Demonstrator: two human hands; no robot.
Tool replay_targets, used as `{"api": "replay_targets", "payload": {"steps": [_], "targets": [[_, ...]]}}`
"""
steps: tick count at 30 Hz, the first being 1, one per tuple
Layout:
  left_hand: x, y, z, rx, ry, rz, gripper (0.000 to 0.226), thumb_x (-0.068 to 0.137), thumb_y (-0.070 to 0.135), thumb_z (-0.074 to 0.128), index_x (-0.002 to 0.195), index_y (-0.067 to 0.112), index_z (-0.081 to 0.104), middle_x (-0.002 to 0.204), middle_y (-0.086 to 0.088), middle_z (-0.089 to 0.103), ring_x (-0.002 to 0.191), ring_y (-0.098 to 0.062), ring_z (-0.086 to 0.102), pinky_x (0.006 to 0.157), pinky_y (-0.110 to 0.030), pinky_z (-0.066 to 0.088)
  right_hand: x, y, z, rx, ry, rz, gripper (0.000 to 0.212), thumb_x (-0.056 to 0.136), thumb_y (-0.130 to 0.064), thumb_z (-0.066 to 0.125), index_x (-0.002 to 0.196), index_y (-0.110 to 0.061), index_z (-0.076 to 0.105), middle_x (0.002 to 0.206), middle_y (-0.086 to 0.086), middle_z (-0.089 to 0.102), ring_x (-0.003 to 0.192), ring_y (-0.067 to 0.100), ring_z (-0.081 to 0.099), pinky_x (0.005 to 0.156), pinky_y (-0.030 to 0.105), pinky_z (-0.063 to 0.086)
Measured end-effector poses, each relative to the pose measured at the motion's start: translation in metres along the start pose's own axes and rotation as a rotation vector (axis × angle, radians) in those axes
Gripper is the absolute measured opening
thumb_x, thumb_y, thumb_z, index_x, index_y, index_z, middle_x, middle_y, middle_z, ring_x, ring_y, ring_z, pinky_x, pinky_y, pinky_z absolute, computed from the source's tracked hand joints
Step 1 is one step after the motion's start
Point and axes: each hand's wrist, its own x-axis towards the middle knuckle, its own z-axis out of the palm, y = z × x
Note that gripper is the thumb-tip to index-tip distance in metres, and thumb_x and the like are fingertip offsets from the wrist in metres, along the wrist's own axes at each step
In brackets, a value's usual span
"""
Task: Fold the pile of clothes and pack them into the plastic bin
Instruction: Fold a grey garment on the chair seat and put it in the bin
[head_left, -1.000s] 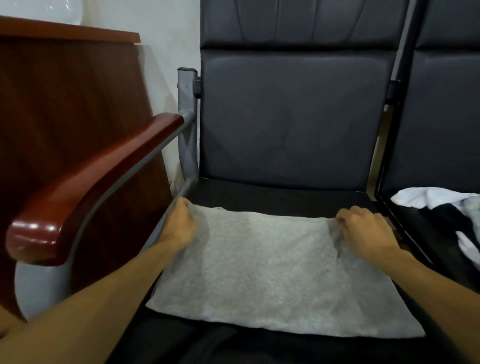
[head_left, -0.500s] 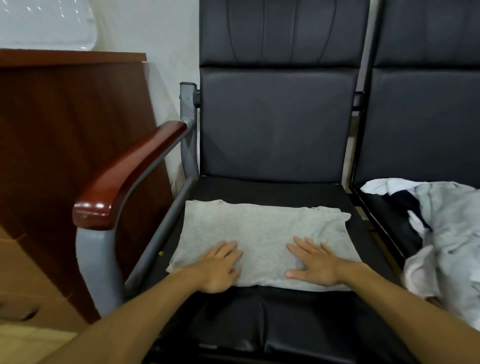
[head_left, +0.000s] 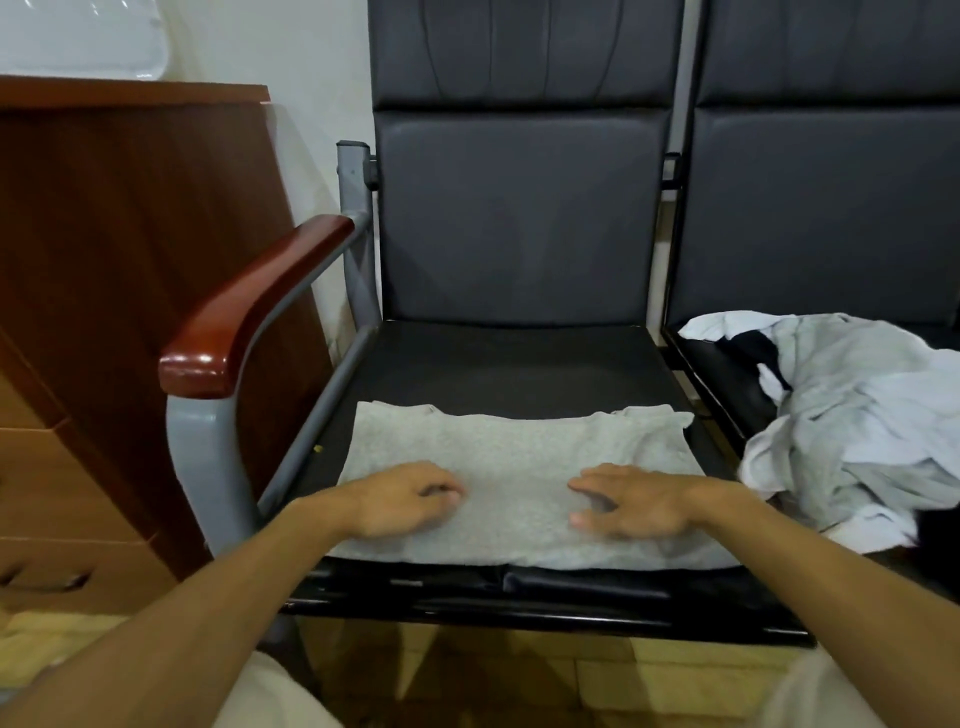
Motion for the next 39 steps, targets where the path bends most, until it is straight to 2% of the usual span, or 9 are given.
{"api": "replay_targets", "payload": {"steps": [3, 7, 11, 15, 20, 28, 32, 33, 39], "targets": [[0.002, -0.016, -0.006, -0.02, 0.269, -0.147, 0.035, 0.098, 0.017, 0.047, 0.133, 0.019, 0.05, 0.134, -0.002, 0.046, 0.12, -0.015, 0.049, 0.104, -0.027, 0.039, 0.012, -0.004, 0.0, 0.065, 0.147, 0.0, 0.063, 0.089, -0.07, 0.033, 0.132, -0.028, 0.052, 0.136, -0.001, 0.046, 0.13, 0.021, 0.042, 0.111, 0.039, 0.032], [0.002, -0.039, -0.014, 0.183, 0.551, -0.531, 0.048, 0.093, 0.029, 0.055, 0.135, 0.013, 0.04, 0.138, -0.011, 0.036, 0.126, -0.027, 0.04, 0.106, -0.038, 0.037, 0.026, -0.01, -0.004, -0.05, 0.264, 0.001, 0.042, 0.094, -0.056, 0.045, 0.12, -0.027, 0.06, 0.127, 0.0, 0.049, 0.122, 0.021, 0.043, 0.106, 0.039, 0.036], [0.006, -0.047, -0.014, 0.303, 0.455, -0.653, 0.08, 0.086, 0.062, 0.054, 0.14, 0.007, 0.032, 0.144, -0.015, 0.035, 0.132, -0.03, 0.035, 0.107, -0.04, 0.033, 0.04, -0.016, -0.01, -0.042, 0.342, -0.055, 0.035, 0.095, -0.048, 0.049, 0.119, -0.025, 0.061, 0.128, 0.002, 0.05, 0.124, 0.021, 0.043, 0.106, 0.04, 0.035], [0.016, -0.044, -0.014, 0.376, 0.356, -0.608, 0.06, 0.089, 0.057, 0.053, 0.131, 0.014, 0.048, 0.139, -0.01, 0.043, 0.13, -0.028, 0.038, 0.107, -0.04, 0.033, 0.048, -0.021, -0.01, -0.033, 0.371, -0.089, 0.033, 0.095, -0.044, 0.05, 0.12, -0.024, 0.06, 0.128, 0.002, 0.051, 0.123, 0.02, 0.044, 0.107, 0.038, 0.035], [0.022, -0.031, -0.016, -0.149, 0.475, -0.562, 0.042, 0.096, 0.021, 0.049, 0.135, 0.012, 0.041, 0.131, -0.009, 0.053, 0.114, -0.026, 0.055, 0.095, -0.038, 0.048, 0.049, -0.022, -0.013, 0.029, 0.433, -0.106, 0.033, 0.095, -0.04, 0.052, 0.122, -0.023, 0.06, 0.128, -0.001, 0.052, 0.123, 0.017, 0.045, 0.107, 0.032, 0.037], [0.01, 0.016, -0.029, -1.255, 0.474, -0.502, 0.037, 0.091, 0.021, 0.063, 0.123, 0.008, 0.052, 0.104, -0.016, 0.065, 0.088, -0.03, 0.065, 0.062, -0.038, 0.053, 0.019, 0.011, -0.019, 0.104, 0.573, 0.011, 0.026, 0.097, -0.026, 0.051, 0.119, -0.019, 0.064, 0.124, 0.003, 0.056, 0.111, 0.018, 0.055, 0.095, 0.028, 0.044], [0.019, 0.052, -0.027, -1.342, 0.543, -0.327, 0.006, 0.095, 0.021, 0.058, 0.092, 0.02, 0.053, 0.099, -0.014, 0.064, 0.085, -0.028, 0.065, 0.068, -0.038, 0.055, -0.004, 0.048, -0.022, 0.239, 0.703, 0.154, 0.029, 0.097, -0.015, 0.047, 0.12, -0.017, 0.064, 0.124, 0.01, 0.061, 0.11, 0.024, 0.059, 0.093, 0.03, 0.046], [0.023, 0.062, -0.027, -1.342, 0.563, -0.283, 0.011, 0.096, 0.019, 0.055, 0.086, 0.022, 0.05, 0.098, -0.013, 0.062, 0.085, -0.027, 0.064, 0.071, -0.038, 0.055, -0.011, 0.056, -0.023, 0.291, 0.739, 0.191, 0.03, 0.097, -0.012, 0.045, 0.119, -0.016, 0.064, 0.121, 0.012, 0.063, 0.107, 0.025, 0.059, 0.09, 0.03, 0.046], [0.058, 0.122, -0.019, -1.349, 0.571, -0.144, 0.008, 0.095, 0.017, 0.049, 0.092, 0.016, 0.056, 0.09, -0.009, 0.059, 0.079, -0.021, 0.058, 0.068, -0.034, 0.049, -0.037, 0.086, -0.02, 0.419, 0.854, 0.304, 0.033, 0.097, -0.009, 0.041, 0.124, -0.013, 0.06, 0.122, 0.011, 0.064, 0.112, 0.03, 0.057, 0.082, 0.025, 0.04]]}}
